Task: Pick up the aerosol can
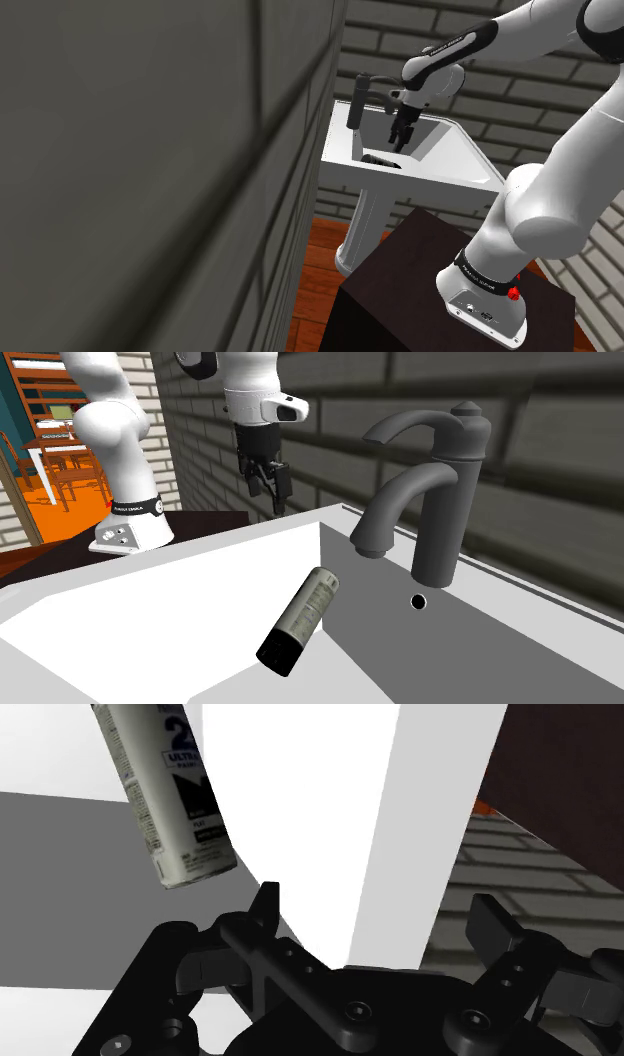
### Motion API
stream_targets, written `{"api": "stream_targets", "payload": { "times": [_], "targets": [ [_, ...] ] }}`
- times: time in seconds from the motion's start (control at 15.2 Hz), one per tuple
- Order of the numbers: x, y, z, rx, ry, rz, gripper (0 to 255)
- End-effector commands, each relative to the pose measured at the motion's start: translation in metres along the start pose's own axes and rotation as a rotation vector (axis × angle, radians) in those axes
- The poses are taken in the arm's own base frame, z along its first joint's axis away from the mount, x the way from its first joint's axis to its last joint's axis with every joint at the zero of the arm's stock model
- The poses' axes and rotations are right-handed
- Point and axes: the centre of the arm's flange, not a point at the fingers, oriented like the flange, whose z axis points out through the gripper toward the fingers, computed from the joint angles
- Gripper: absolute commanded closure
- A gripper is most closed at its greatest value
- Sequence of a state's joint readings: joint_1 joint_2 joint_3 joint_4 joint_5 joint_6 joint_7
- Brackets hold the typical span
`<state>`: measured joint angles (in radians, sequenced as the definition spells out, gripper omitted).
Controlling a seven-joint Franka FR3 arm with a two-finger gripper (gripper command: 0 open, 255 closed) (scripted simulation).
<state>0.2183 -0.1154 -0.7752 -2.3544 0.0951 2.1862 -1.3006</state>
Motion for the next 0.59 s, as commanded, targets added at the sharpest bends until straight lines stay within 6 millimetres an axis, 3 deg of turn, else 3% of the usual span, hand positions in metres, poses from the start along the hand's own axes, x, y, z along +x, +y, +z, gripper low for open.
{"api": "stream_targets", "payload": {
  "times": [0.0, 0.53],
  "targets": [
    [0.001, 0.025, 0.014, 0.000, 0.008, -0.066, 0],
    [0.026, 0.114, 0.069, 0.014, 0.041, -0.299, 0]
  ]
}}
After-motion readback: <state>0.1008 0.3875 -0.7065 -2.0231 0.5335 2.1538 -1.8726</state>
